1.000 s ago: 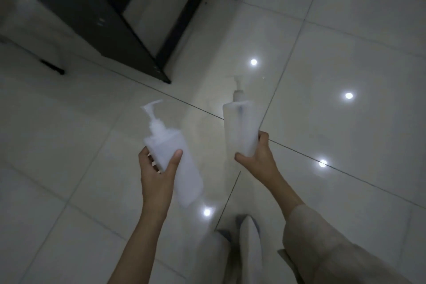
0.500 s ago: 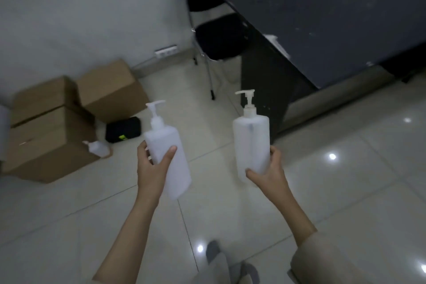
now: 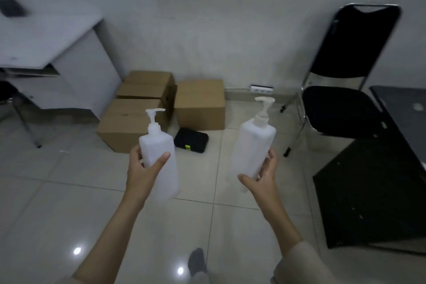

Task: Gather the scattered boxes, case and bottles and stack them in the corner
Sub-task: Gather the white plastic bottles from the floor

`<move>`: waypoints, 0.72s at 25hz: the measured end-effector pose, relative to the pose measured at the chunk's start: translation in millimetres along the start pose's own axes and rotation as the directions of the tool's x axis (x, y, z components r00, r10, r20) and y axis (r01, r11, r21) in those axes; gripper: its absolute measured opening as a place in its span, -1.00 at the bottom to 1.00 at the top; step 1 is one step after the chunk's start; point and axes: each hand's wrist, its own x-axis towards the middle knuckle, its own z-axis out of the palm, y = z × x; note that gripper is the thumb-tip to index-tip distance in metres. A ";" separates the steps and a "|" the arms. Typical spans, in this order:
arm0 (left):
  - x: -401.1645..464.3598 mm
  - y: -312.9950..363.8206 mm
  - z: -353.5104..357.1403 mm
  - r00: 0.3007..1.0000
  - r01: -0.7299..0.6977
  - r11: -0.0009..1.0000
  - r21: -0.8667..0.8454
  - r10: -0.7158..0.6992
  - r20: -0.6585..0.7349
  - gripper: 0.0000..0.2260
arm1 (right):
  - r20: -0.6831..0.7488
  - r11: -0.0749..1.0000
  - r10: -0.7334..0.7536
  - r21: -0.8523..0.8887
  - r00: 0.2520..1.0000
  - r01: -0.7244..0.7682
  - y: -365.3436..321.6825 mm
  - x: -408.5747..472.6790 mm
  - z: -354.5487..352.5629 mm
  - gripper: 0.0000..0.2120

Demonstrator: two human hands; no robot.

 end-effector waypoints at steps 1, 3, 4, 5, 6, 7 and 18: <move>18.3 3.5 -7.7 1.000 0.028 1.000 0.012 -0.028 -0.009 -0.38 | 0.018 1.000 0.010 0.028 1.000 -0.011 -7.2 18.9 18.7 -0.18; 57.1 11.6 -18.0 0.999 0.042 0.999 0.019 -0.042 -0.017 -0.36 | 0.039 0.996 0.000 0.084 0.999 -0.003 -18.5 57.3 52.2 -0.19; 78.6 15.0 -21.3 0.999 0.045 0.999 0.012 -0.045 -0.023 -0.36 | 0.045 0.993 0.002 0.117 0.999 -0.007 -22.6 78.5 66.5 -0.21; 96.1 17.6 -22.7 0.999 0.045 0.999 0.006 -0.045 -0.025 -0.35 | 0.045 0.989 0.005 0.145 0.999 -0.012 -25.5 97.3 77.1 -0.23; 113.0 19.8 -22.1 0.999 0.038 0.999 -0.001 -0.038 -0.024 -0.35 | 0.040 0.986 0.003 0.169 0.999 -0.009 -28.1 115.8 84.8 -0.24; 130.0 21.7 -20.2 0.999 0.029 1.000 -0.011 -0.030 -0.024 -0.35 | 0.038 0.984 -0.002 0.179 0.999 -0.004 -29.8 135.3 90.6 -0.25; 302.4 50.2 42.7 0.972 0.017 0.993 -0.113 -0.043 -0.232 -0.40 | 0.286 0.997 0.071 -0.040 0.956 -0.062 -41.1 374.2 129.3 -0.33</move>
